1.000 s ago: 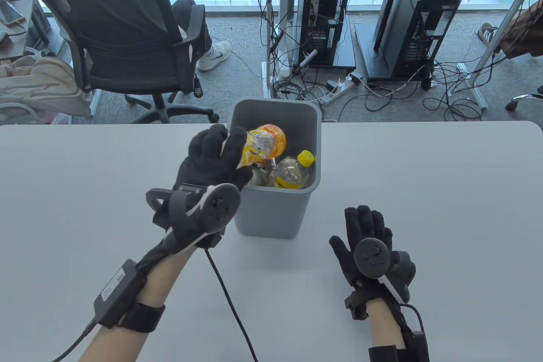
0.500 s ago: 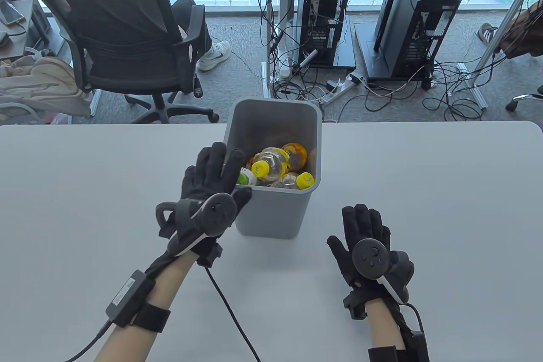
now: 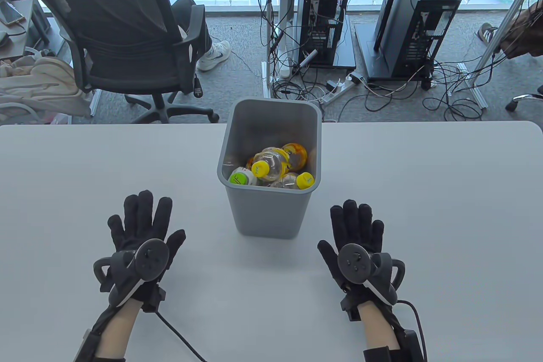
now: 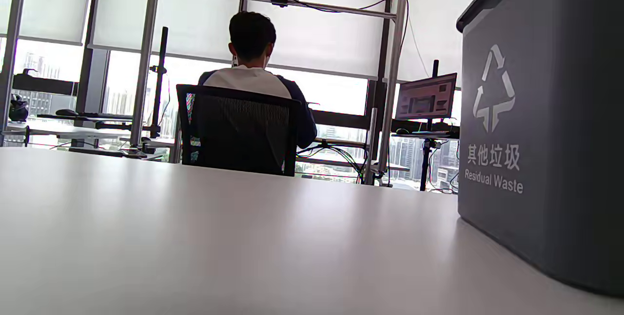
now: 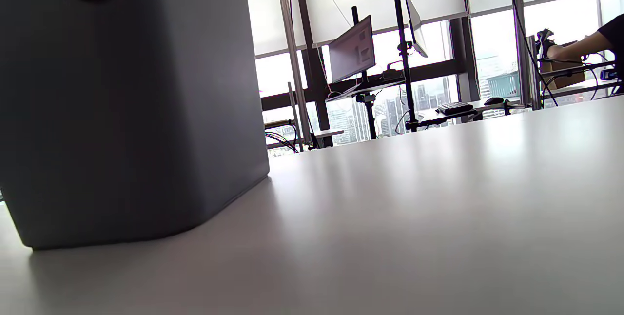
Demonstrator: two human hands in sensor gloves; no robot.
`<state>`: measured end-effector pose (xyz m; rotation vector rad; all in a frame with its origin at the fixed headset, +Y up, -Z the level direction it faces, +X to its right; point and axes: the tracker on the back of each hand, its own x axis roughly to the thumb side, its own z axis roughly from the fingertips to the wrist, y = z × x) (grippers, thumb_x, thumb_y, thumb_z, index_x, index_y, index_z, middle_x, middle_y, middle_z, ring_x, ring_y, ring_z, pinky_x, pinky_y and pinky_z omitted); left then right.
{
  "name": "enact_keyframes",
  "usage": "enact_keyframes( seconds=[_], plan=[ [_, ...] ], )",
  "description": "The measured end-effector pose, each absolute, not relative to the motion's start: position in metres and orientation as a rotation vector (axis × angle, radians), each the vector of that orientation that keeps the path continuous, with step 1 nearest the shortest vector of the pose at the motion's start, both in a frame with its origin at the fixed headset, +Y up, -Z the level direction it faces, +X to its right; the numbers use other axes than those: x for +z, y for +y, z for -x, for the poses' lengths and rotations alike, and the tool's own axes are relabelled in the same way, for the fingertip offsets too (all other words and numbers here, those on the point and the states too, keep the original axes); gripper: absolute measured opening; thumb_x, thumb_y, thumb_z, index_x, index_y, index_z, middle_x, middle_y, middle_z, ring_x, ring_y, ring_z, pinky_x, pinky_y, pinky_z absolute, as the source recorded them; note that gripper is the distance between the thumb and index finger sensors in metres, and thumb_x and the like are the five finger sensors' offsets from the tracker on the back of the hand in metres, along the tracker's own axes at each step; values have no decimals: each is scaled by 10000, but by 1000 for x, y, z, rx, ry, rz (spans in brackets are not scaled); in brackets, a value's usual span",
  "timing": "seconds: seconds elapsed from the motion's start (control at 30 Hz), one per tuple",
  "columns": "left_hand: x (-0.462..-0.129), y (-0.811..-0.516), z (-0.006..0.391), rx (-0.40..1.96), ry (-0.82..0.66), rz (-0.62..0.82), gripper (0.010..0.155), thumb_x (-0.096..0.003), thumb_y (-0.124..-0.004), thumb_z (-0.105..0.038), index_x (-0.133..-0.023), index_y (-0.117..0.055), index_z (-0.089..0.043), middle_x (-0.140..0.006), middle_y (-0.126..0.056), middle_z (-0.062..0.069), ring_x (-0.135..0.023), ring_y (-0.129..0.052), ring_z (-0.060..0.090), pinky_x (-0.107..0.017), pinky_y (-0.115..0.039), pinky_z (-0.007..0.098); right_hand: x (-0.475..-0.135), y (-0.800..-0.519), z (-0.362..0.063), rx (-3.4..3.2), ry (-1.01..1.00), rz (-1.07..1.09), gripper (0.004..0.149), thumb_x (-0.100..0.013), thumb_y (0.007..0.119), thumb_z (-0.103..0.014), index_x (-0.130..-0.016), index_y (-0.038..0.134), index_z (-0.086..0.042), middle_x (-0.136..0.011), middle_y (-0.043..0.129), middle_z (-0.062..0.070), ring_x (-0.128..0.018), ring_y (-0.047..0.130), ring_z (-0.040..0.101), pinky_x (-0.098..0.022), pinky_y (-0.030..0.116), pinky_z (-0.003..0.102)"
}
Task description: Place bottles in bin
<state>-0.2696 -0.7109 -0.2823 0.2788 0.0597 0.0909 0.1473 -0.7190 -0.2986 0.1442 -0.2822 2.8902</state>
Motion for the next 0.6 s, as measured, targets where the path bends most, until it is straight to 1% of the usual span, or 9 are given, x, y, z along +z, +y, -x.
enact_keyframes(
  seconds=[0.07,0.13,0.17,0.33,0.47,0.6],
  plan=[
    [-280,-730,273,100,53,-254,769,-474,-588,-687,-1154,-361,-410,-1296,-227,-18,-1237,-232,309,-846,-284,672,-297,-719,-141,2897,-285,-168,787,-517,581,-646,-1131,164,-384,-1217,9,-38,-1073,-65,247,-799,94,535],
    [-283,-736,273,59,49,-173,770,-472,-582,-689,-1153,-349,-415,-1294,-215,-21,-1236,-222,306,-845,-276,673,-296,-720,-136,2920,-286,-192,788,-517,580,-646,-1131,163,-381,-1216,7,-36,-1070,-67,249,-795,88,537],
    [-282,-738,274,55,48,-176,773,-471,-582,-687,-1154,-342,-414,-1294,-211,-22,-1237,-218,307,-846,-272,674,-296,-720,-134,2933,-290,-200,789,-517,580,-646,-1131,163,-380,-1215,6,-33,-1069,-68,250,-793,85,538],
    [-287,-743,275,60,49,-128,781,-475,-566,-698,-1158,-315,-417,-1296,-202,-18,-1236,-218,311,-847,-282,668,-298,-725,-134,2962,-254,-191,789,-515,584,-644,-1133,176,-373,-1222,32,-22,-1075,-45,260,-792,90,542],
    [-293,-751,281,59,84,-37,790,-473,-555,-707,-1159,-289,-420,-1294,-178,-19,-1236,-196,311,-850,-264,667,-300,-728,-144,2976,-255,-148,788,-514,586,-643,-1134,186,-369,-1224,43,-19,-1077,-34,267,-791,98,544],
    [-292,-750,285,102,93,-56,799,-473,-548,-715,-1163,-274,-418,-1297,-169,-14,-1236,-194,316,-847,-267,671,-303,-730,-154,2978,-247,-96,783,-514,590,-638,-1135,199,-364,-1224,54,-13,-1077,-22,273,-789,105,547]
  ],
)
